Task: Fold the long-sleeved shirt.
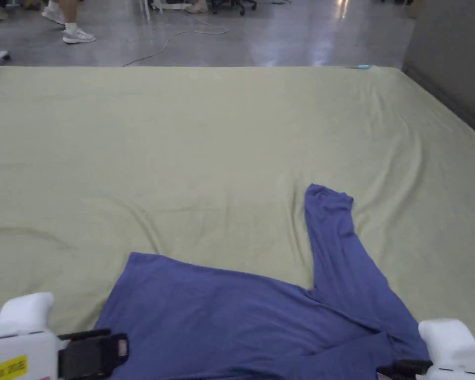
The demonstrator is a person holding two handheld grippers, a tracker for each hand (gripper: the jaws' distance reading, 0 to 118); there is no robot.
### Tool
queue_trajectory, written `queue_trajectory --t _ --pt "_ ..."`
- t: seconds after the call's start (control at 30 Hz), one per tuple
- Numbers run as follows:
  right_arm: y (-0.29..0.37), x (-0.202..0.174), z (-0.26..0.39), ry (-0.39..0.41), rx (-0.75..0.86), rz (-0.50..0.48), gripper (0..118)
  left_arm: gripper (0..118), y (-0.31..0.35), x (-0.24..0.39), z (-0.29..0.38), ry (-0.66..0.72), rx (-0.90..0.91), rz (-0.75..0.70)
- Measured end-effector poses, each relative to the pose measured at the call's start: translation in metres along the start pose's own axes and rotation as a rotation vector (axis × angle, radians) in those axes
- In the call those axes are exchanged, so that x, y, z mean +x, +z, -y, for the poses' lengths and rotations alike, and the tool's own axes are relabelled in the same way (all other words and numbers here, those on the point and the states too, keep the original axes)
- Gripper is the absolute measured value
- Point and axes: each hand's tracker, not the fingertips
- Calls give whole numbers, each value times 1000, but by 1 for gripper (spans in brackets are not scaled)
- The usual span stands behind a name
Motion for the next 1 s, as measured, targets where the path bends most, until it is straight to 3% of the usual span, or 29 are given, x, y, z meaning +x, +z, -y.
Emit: queue_trajectory --t 0.03,0.23,0.3,0.33,0.4,0.43,0.5,0.53,0.6,0.63,0.7,0.73,0.83,0.87,0.9,0.93,0.97,1.0 --pt "-3 0 -1 -3 -7 2 0 117 -18 -2 -18 -42 -1 -8" --pt "-14 14 -3 -48 -40 29 0 114 -151 -21 -118 -177 -54 -206" --pt "-13 26 -2 -68 -42 60 0 94 -187 -25 -130 -168 -98 -245" --pt "-12 31 -3 -80 -41 74 0 70 -206 -27 -133 -184 -115 -267" --pt "-7 43 -3 -105 -30 130 0 67 -233 -28 -129 -223 -117 -312" --pt "-5 48 -5 -107 -34 165 0 57 -226 -19 -121 -262 -101 -323" --pt "-3 58 -13 -97 -43 186 0 15 -217 -8 -116 -337 -62 -316" --pt "-3 68 -19 -98 -43 191 0 2 -213 -4 -114 -370 -59 -257" --pt "-6 82 -40 -108 -33 197 3 1 -196 8 -105 -393 -71 -235" --pt "-12 89 -53 -105 -10 215 30 1 -193 9 -104 -389 -87 -241" --pt "-33 108 -78 -109 4 244 104 1 -179 10 -104 -359 -71 -209" --pt "-46 117 -89 -95 -2 254 118 1 -172 9 -106 -349 -52 -223" --pt "-92 134 -108 -157 -174 275 117 1 -151 7 -114 -316 -18 -199" --pt "-103 135 -109 -164 -216 253 110 1 -146 7 -116 -307 -12 -196" --pt "-115 133 -108 -172 -259 237 95 1 -141 7 -117 -298 -10 -189" --pt "-122 134 -101 -169 -297 240 61 1 -136 8 -118 -296 -8 -185" --pt "-128 130 -98 -144 -329 243 48 1 -133 9 -121 -299 -7 -183" --pt "-128 122 -97 -61 -299 344 48 1 -129 11 -120 -312 -7 -182"
